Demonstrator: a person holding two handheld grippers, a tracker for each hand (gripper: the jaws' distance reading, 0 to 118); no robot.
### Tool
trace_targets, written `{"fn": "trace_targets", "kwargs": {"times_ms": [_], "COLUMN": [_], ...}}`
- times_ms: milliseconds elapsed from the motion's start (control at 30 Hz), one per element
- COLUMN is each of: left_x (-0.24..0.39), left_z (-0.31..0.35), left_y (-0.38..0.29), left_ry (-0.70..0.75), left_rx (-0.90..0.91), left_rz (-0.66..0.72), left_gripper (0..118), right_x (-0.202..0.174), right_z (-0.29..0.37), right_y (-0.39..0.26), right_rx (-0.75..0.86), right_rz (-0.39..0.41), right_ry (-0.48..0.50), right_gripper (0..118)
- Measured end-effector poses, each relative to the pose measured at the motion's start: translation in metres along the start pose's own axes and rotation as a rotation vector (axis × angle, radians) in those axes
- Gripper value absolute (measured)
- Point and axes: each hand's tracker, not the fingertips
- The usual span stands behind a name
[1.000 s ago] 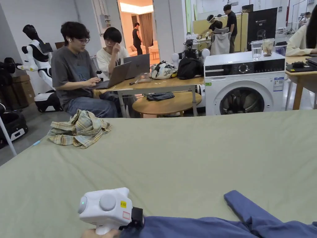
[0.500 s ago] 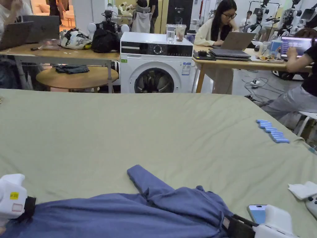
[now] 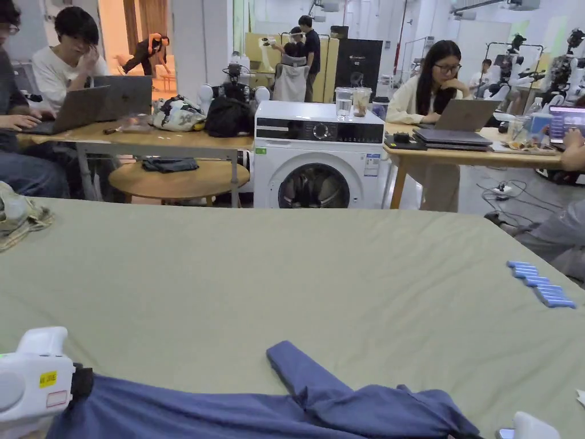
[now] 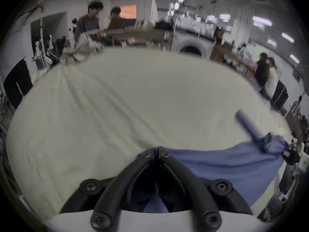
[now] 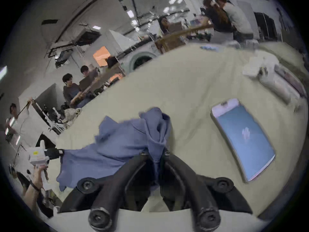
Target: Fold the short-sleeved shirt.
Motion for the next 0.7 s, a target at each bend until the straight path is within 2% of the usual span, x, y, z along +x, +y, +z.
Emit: {"fn": "trace_targets", "kwargs": {"times_ms": [167,267,367,433,533,700], "left_x": [0.0,-0.013,-0.019,-0.021,-0.019,-0.024], "left_z": [0.105,0.143,0.171,0.179,0.182,0.159], "left_y": [0.066,0.104,0.14,0.164,0.203,0.27], "left_ry": [-0.021,-0.033,-0.035,-0.026,-0.004,0.056], "left_rx": [0.329,0.465,0.561,0.592,0.641,0.655], "left_rz": [-0.047,-0.032,-0.019,-0.014,-0.016,0.006], "left_gripper": [0,0,0,0,0,0], "right_x": [-0.056,-0.086,-0.117,-0.137,-0.169,-0.208], "right_z": [0.026,0.034,0.041,0.039,0.035,0.013], "right_y": [0.068,0.121,0.17,0.202,0.246,0.309], "right_rx": [0.156,0.24,0.321,0.333,0.38,0.389], "right_rz": [0.147,0.17,0.218,0.237,0.324,0.343], "right_ry": [0.083,0.138,0.132,0.138,0.091,0.027], "right_gripper": [4,4,4,4,4,4]}}
